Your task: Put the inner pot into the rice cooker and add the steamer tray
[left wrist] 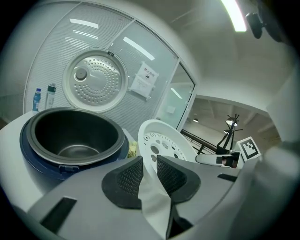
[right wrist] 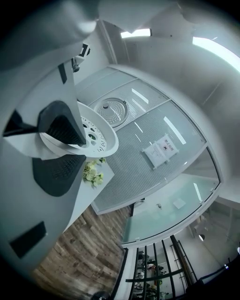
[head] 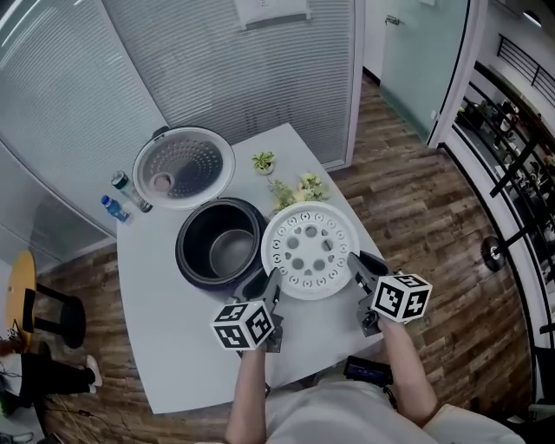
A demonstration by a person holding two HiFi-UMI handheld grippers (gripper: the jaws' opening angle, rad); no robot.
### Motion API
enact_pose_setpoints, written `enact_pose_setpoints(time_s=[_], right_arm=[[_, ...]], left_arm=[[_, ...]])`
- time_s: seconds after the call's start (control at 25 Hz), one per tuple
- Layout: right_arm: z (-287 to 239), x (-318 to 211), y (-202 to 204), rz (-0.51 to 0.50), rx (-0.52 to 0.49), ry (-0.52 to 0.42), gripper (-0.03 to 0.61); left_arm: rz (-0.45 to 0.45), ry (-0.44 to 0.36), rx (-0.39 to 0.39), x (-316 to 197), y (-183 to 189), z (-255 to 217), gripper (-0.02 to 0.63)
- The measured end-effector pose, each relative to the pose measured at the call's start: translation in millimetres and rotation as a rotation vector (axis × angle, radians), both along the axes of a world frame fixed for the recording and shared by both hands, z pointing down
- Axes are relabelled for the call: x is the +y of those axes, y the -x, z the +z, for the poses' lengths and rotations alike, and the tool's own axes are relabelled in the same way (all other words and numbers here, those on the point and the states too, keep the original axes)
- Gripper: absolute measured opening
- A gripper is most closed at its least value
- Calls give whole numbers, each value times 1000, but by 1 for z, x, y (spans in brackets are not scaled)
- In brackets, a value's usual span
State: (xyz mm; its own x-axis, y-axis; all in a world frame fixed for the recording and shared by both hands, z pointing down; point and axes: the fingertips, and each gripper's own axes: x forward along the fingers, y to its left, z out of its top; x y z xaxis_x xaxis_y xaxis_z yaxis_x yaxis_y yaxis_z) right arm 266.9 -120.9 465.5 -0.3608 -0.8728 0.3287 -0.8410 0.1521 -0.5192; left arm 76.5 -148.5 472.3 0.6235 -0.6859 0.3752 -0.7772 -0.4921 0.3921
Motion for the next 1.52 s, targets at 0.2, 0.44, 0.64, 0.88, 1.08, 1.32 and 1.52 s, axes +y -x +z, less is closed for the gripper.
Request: enact_pose_setpoints(time_s=[0.2,0.44,0.64,0.88,1.08,1.32,1.52], right_arm=[[-14,-7,11,-25,-4,-28,80],[-31,-15,28,-56,-16,-55,80],[-40,-13,44,-94,-21,-82,78],[-45,-17,68,-138,-31,-94,78],[-56,-26,94,-193,-56,-121,77],[-60,-29,119,-253,-68,-115,77],[-63,-36,139,-298,-76,-111,77]], left_arm=[[-32,-19,19,0,12,-13,95],[-72,-43,40,-1,30,-28,95],[-111,-63,46,6,46,-34,95],[-159,-89,44,9,71,-44,92],[-212,-98,49,10,98,-52,94],[-267,-110,37,13,122,-58,92],[-310,-115,24,16,141,-64,92]])
